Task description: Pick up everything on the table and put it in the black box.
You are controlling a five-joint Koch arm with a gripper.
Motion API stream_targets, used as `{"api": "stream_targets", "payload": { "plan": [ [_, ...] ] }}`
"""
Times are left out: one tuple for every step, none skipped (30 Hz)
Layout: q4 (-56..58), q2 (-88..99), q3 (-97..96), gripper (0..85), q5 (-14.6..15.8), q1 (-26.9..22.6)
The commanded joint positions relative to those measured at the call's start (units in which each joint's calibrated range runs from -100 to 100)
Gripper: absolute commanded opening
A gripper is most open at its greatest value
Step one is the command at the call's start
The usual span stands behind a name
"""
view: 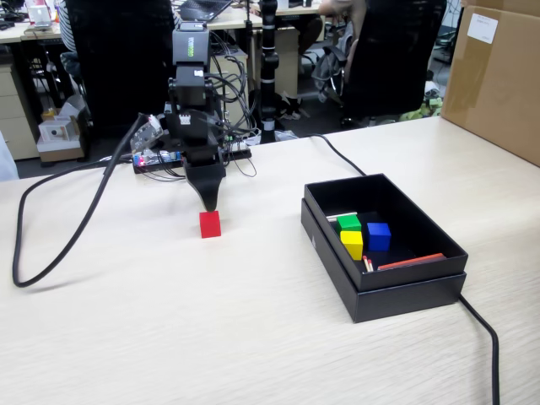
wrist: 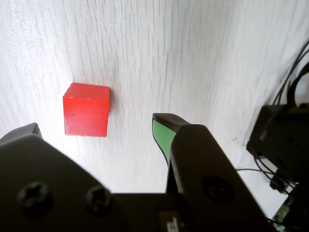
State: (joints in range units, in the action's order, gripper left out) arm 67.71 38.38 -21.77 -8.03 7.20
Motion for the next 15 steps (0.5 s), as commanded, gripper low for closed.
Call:
{"api": "stream_targets", "payload": {
  "plan": [
    [-4.3, -1.6, 0.6, 46.1, 0.8, 0.0],
    [-5.6, -3.6, 0.6, 46.0, 0.9, 0.0],
    [-6.5, -4.4, 0.6, 46.0, 0.9, 0.0],
    [-7.2, -5.0, 0.6, 46.0, 0.9, 0.0],
    [-8.1, -6.1, 0.6, 46.0, 0.9, 0.0],
    [-8.8, -7.0, 0.7, 45.7, 0.9, 0.0],
    [-9.6, -8.3, 0.6, 44.7, 1.0, 0.0],
    [-9.6, -9.1, 0.6, 44.5, 1.1, 0.0],
    [-9.7, -9.9, 0.6, 44.4, 1.2, 0.0],
    [-10.0, -10.4, 0.6, 43.9, 1.2, -0.1],
    [-10.2, -10.9, 0.6, 41.9, 1.1, -0.1],
    [-10.8, -11.2, 0.6, 39.6, 1.1, -0.1],
    [-11.6, -11.5, 0.6, 36.8, 1.2, -0.1],
    [-12.0, -11.8, 0.6, 34.0, 1.3, -0.2],
    [-12.1, -12.0, 0.7, 31.9, 1.4, -0.3]
  ]
}}
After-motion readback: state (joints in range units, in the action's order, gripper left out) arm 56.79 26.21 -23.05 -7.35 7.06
